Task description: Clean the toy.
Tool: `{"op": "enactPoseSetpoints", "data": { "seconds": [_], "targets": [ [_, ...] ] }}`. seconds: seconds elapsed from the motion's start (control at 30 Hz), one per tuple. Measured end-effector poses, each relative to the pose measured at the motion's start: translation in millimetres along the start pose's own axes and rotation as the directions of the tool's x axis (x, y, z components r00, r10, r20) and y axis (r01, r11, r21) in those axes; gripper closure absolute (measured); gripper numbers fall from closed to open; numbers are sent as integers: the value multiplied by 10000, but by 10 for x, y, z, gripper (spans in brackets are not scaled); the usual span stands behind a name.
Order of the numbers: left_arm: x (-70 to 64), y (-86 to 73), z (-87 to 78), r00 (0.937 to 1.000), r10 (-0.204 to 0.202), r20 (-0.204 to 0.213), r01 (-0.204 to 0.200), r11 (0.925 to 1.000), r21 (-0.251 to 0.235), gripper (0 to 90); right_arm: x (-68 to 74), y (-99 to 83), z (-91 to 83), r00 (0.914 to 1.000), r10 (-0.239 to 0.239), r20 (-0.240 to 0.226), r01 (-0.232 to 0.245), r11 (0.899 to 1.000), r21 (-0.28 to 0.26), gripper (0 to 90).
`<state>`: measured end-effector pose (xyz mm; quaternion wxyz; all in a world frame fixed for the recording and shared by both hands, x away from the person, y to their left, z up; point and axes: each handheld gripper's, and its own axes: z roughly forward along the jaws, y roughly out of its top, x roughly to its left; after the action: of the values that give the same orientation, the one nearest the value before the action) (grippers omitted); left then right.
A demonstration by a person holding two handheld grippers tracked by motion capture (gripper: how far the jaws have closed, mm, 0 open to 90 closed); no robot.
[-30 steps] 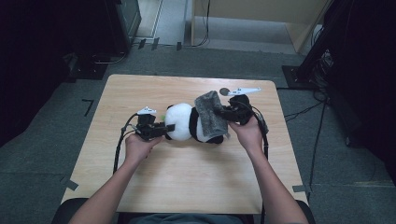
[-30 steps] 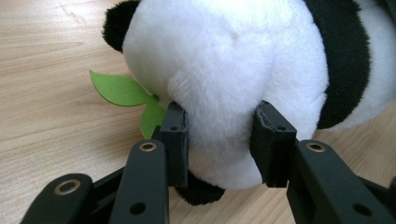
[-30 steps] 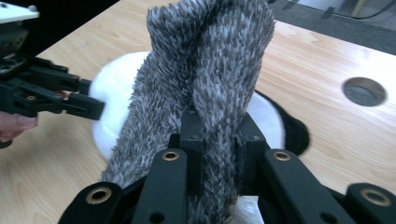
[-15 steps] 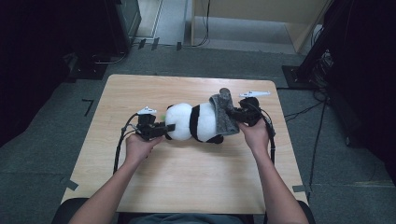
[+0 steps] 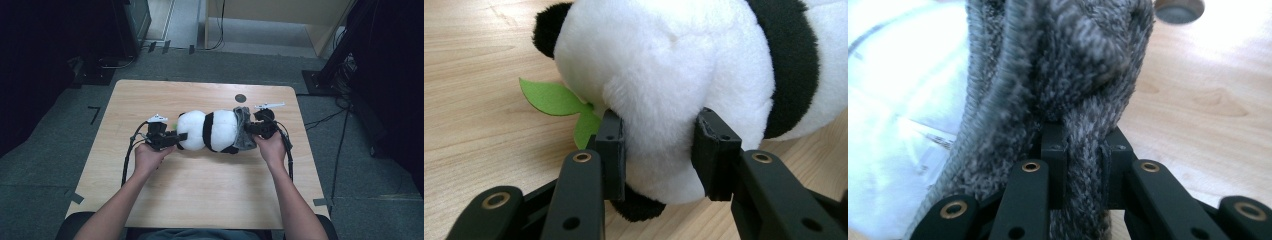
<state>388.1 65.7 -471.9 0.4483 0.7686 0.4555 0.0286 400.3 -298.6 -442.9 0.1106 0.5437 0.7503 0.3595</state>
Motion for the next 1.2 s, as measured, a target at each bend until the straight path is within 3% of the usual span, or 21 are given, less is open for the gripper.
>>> {"op": "enactPoseSetpoints", "data": {
  "seconds": [0.07, 0.7, 0.9, 1.2],
  "targets": [
    [5, 0, 0, 10000, -12, -12, 12, 10000, 6, 616, -2, -16, 33, 9997, 205, -91, -205, 9998, 76, 783],
    [2, 0, -2, 10000, -5, -36, 5, 10000, -4, 614, -73, -114, 293, 9997, 246, 51, -251, 9903, 1365, 783],
    [-1, 0, -4, 10000, 12, -50, -12, 10000, 7, 614, -209, -142, 321, 9988, 451, 180, -477, 9815, 1855, 783],
    [2, -2, 0, 10000, 18, -82, -18, 10000, 15, 613, -289, -13, -1, 9968, 803, 46, -804, 9938, 765, 786]
  ]
}}
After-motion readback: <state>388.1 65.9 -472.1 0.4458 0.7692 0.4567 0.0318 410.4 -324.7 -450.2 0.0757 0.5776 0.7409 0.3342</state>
